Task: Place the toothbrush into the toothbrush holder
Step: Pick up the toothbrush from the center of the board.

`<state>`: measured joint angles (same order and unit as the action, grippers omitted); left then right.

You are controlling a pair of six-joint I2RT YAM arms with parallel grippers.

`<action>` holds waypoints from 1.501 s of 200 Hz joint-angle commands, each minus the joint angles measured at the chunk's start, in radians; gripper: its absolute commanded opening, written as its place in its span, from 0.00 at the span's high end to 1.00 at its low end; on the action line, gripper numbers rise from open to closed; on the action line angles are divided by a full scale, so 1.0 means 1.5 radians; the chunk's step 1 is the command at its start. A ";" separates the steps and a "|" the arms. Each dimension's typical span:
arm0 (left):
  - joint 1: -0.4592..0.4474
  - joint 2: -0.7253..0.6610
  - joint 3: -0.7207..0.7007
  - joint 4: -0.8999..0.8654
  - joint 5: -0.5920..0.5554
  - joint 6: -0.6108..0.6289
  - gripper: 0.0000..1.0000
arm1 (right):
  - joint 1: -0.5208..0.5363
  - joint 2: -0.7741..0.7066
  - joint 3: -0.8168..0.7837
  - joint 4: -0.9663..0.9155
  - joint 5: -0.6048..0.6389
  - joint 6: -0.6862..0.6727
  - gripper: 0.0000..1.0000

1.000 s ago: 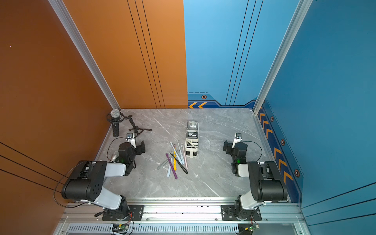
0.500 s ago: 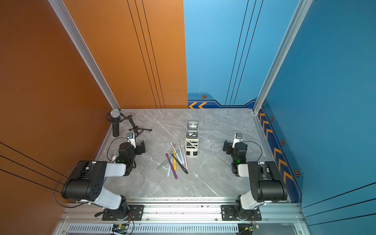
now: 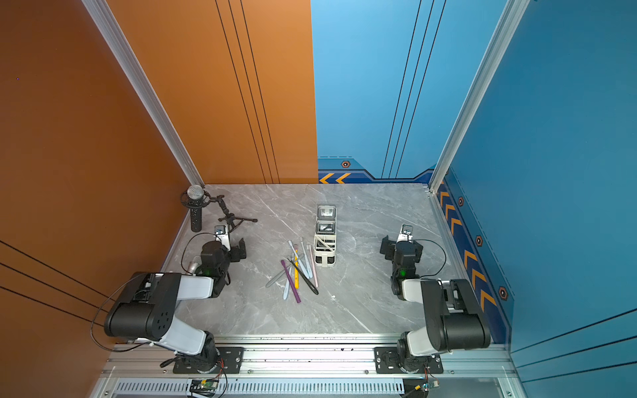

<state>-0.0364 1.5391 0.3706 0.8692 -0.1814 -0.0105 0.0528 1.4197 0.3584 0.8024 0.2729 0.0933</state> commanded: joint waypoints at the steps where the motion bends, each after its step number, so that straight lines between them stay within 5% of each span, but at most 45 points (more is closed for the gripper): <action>1: -0.026 -0.040 -0.003 0.006 -0.058 0.024 0.02 | 0.014 -0.050 0.015 -0.048 0.085 0.007 0.00; 36: -0.160 -0.176 -0.043 0.004 -0.249 0.099 0.02 | 0.105 -0.160 0.054 -0.159 0.094 -0.070 0.00; 67: -0.286 -0.266 -0.050 -0.020 -0.334 0.145 0.02 | 0.217 -0.273 0.128 -0.365 0.075 -0.100 0.02; 100: -0.415 -0.352 0.004 -0.246 -0.462 0.121 0.02 | 0.318 -0.373 0.151 -0.502 -0.011 -0.086 0.08; 127: -0.440 -0.428 0.095 -0.571 -0.392 -0.066 0.01 | 0.390 -0.375 0.167 -0.580 -0.043 -0.058 0.08; 156: -0.441 -0.474 0.114 -0.734 -0.318 -0.174 0.01 | 0.475 -0.324 0.187 -0.618 -0.057 -0.038 0.11; 300: -0.423 -0.460 0.119 -0.811 -0.200 -0.217 0.01 | 0.744 0.033 0.250 -0.495 -0.027 0.139 0.31</action>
<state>-0.6815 0.8360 0.5182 -0.3164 -0.5289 -0.3305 1.1389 1.4017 0.6842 -0.0021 0.1879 0.2359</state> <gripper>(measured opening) 0.989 0.696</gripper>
